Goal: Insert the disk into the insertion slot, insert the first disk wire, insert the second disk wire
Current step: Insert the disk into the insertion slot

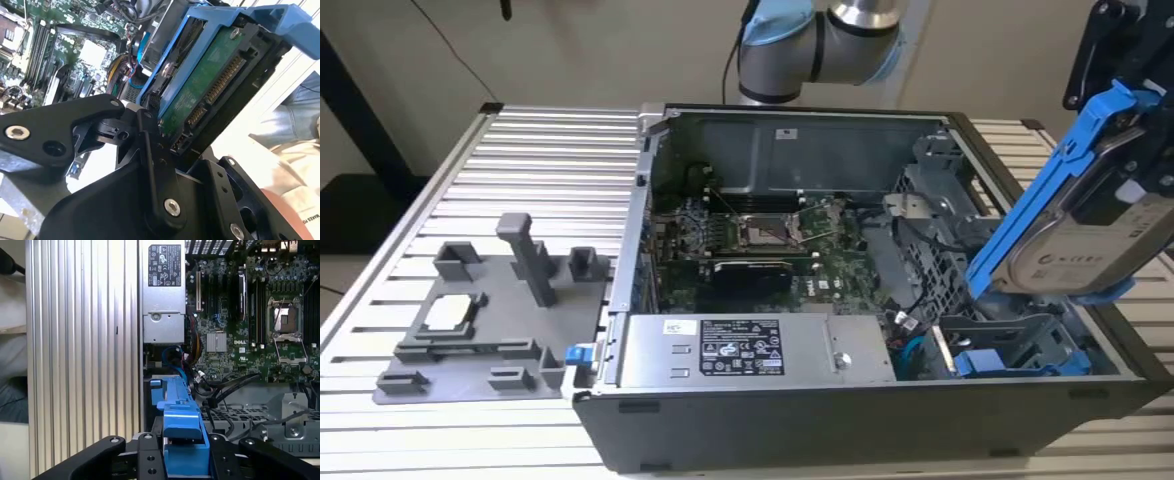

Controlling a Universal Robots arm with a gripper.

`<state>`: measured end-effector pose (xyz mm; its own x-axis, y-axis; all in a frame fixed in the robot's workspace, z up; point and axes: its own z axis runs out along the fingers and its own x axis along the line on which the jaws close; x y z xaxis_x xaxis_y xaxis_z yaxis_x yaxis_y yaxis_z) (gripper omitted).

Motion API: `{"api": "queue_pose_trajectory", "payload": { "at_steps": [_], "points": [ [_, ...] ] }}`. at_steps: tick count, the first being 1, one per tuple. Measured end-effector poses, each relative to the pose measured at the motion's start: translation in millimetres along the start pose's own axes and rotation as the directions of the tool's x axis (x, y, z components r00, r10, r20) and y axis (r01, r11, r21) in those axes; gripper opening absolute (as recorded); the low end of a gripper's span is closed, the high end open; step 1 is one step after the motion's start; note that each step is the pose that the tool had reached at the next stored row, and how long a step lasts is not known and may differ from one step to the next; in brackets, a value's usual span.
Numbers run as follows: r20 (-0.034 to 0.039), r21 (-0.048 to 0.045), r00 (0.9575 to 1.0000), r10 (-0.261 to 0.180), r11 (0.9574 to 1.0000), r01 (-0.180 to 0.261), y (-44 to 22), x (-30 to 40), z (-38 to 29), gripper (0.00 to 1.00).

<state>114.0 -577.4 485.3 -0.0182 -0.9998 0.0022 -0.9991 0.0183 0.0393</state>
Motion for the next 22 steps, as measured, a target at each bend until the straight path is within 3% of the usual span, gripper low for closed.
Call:
{"api": "queue_pose_trajectory", "payload": {
  "at_steps": [8, 14, 22],
  "points": [
    [0.0097, -0.0001, 1.0000, -0.002, 1.0000, 0.002, -1.0, 0.0, 10.0, 0.33],
    [0.0103, -0.0002, 0.9999, -0.002, 1.0000, 0.002, -1.4, 0.0, 14.6, 0.33],
    [0.0102, -0.0002, 0.9999, -0.002, 1.0000, 0.002, -1.4, 0.0, 15.2, 0.33]
  ]
}}
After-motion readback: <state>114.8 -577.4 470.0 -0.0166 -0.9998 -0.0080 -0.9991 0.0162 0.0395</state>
